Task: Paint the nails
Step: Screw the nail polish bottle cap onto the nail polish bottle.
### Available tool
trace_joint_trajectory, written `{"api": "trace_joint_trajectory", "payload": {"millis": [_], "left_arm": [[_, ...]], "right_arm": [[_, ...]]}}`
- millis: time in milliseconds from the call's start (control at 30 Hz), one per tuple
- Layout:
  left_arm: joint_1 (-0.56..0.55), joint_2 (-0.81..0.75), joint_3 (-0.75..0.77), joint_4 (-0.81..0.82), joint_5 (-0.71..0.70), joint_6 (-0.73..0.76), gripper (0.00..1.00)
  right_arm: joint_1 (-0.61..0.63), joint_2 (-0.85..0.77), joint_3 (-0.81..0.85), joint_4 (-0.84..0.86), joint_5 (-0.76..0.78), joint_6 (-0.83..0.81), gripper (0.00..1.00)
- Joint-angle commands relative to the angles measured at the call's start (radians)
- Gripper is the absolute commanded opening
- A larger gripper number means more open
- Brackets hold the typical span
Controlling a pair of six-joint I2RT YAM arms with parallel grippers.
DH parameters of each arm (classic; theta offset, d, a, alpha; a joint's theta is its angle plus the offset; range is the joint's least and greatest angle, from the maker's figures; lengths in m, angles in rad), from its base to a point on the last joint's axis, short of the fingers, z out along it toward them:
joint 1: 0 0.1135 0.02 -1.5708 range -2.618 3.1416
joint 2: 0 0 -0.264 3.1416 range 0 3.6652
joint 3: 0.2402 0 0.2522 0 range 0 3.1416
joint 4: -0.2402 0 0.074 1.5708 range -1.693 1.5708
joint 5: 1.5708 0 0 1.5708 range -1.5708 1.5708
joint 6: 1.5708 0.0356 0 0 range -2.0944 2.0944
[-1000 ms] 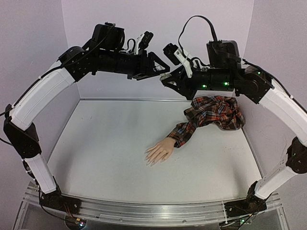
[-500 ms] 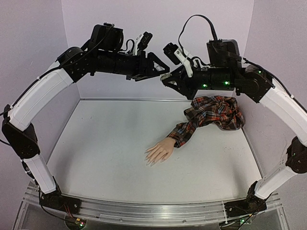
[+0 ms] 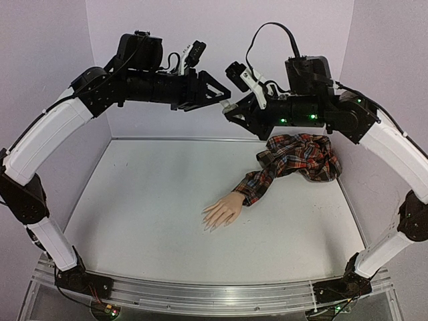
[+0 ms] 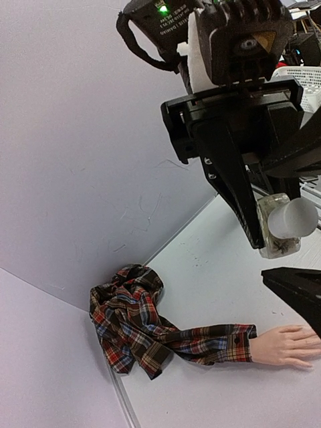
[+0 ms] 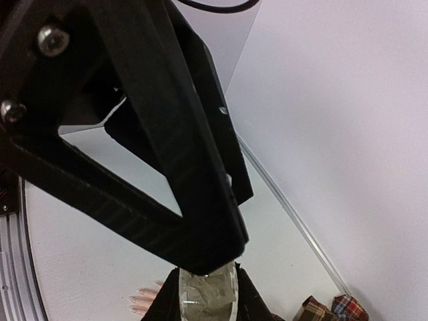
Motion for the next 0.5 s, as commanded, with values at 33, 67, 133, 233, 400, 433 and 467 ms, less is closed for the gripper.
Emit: {"api": "trace_joint_trajectory", "payload": {"millis": [33, 67, 133, 233, 400, 433, 467], "left_arm": [[-0.004, -0.037, 0.000, 0.040, 0.005, -0.001, 0.42], [-0.004, -0.035, 0.003, 0.042, 0.007, -0.001, 0.41], [-0.004, -0.028, 0.011, 0.043, 0.013, -0.001, 0.37], [-0.005, -0.020, 0.011, 0.043, 0.023, -0.002, 0.36], [-0.008, -0.016, 0.011, 0.040, 0.024, 0.004, 0.28], [-0.009, -0.016, 0.012, 0.040, 0.025, 0.007, 0.25], [-0.010, -0.014, 0.014, 0.039, 0.026, 0.012, 0.19]], "right_arm": [[0.008, 0.000, 0.048, 0.022, 0.017, 0.003, 0.00], [0.008, 0.001, 0.049, 0.022, 0.015, 0.003, 0.00], [0.009, 0.003, 0.052, 0.022, 0.018, 0.003, 0.00], [0.009, 0.006, 0.057, 0.022, 0.021, 0.006, 0.00], [0.010, 0.010, 0.062, 0.022, 0.021, 0.007, 0.00], [0.010, 0.011, 0.064, 0.022, 0.018, 0.009, 0.00], [0.011, 0.013, 0.067, 0.022, 0.015, 0.012, 0.00]]}}
